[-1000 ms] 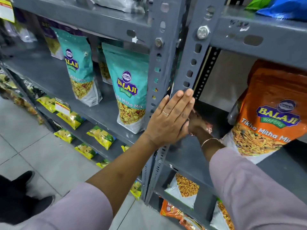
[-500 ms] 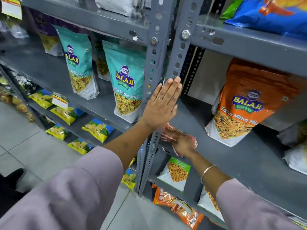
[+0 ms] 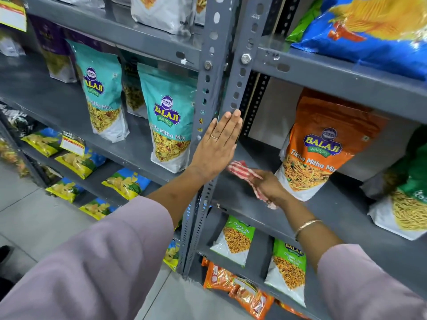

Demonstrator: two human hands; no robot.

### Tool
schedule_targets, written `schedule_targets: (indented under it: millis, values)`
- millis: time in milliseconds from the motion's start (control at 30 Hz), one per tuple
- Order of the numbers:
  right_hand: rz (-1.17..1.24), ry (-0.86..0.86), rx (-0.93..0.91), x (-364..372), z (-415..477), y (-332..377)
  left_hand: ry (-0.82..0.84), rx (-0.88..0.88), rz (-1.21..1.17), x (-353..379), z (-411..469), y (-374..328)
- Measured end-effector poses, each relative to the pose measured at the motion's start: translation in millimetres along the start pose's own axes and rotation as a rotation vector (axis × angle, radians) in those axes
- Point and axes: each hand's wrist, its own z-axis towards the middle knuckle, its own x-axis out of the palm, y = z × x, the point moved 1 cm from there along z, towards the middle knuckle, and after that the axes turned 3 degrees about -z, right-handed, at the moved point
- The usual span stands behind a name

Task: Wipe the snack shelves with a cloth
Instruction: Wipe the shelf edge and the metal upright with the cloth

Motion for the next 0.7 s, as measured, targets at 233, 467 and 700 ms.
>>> schedule_targets:
  millis: [233, 467, 700]
  values:
    - [-0.544, 0.034, 0.029, 85.9, -4.7, -13.5, -0.034, 0.015, -0.029, 3.6, -0.8, 1.4]
    - [-0.528, -0.104, 0.377, 65.6, 23.9, -30.3, -0.028, 0.025, -0.018, 4.5, -0.6, 1.8]
    - [-0.498, -0.316, 0.009, 121.7, -19.7, -6.0, -0.044, 0.004, -0.052, 6.1, -0.8, 1.4]
